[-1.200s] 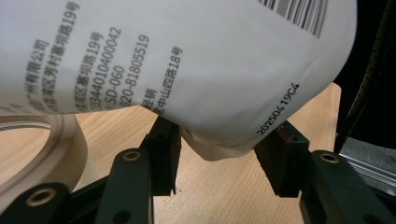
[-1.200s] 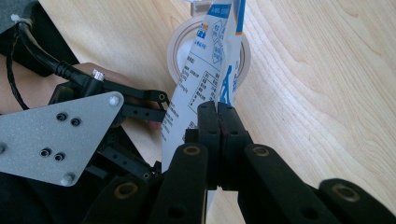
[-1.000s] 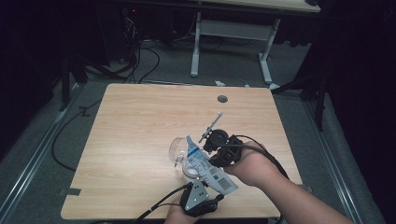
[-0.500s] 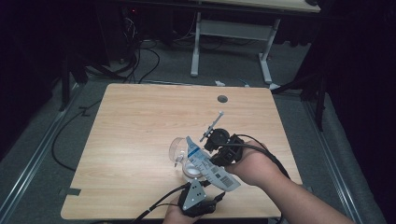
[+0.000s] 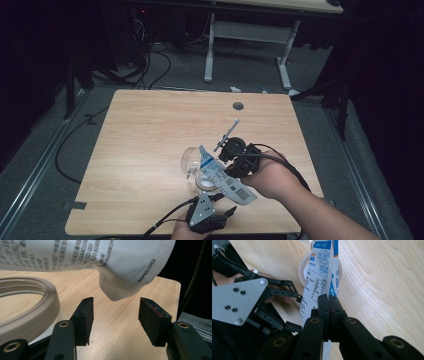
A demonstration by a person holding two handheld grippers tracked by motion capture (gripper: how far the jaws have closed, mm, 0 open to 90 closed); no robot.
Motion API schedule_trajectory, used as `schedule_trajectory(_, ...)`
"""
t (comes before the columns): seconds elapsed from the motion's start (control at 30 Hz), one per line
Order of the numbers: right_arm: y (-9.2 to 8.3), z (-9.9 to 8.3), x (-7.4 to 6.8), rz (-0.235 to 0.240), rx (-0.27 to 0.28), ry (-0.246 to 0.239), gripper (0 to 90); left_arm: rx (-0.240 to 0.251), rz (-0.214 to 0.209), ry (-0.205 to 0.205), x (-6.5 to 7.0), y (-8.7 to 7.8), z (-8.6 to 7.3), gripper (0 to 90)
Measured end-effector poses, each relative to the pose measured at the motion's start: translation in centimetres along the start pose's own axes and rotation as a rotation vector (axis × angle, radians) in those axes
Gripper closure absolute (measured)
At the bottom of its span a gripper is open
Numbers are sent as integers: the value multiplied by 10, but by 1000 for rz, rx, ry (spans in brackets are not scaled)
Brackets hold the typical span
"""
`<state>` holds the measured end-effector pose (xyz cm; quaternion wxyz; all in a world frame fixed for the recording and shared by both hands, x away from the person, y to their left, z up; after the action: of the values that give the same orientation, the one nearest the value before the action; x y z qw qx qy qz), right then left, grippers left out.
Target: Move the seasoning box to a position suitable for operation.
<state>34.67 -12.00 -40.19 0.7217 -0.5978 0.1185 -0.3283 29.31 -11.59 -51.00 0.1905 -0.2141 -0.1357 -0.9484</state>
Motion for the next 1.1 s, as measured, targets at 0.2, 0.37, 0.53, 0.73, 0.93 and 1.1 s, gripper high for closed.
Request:
schedule_trajectory(0.2,1,0,0,0,-2,-6,900,8,0,-1,-2,-11,5,481)
schedule_trajectory(0.37,3,-1,0,-1,-4,-6,900,13,6,9,-5,-23,10,493)
schedule_trajectory(0.53,4,-1,-1,3,1,-6,900,9,29,19,-13,-37,14,501)
schedule_trajectory(0.73,6,-3,0,-1,-6,-6,900,27,67,29,-25,-62,26,511)
schedule_trajectory(0.93,4,-4,3,3,4,2,900,66,127,32,-45,-87,46,510)
schedule_trajectory(1.1,4,-6,8,-2,5,6,900,91,174,43,-61,-102,58,508)
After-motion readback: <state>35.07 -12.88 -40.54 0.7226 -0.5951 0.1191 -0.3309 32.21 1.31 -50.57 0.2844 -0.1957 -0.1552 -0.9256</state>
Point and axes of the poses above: each handheld gripper's, and its own axes: y roughly forward along the jaws, z roughly out of its top, x roughly to its right, the point moved 9 cm from there along y, roughly forward along the jaws, and after that the axes turned 10 degrees about -z, right-handed, at the moved point
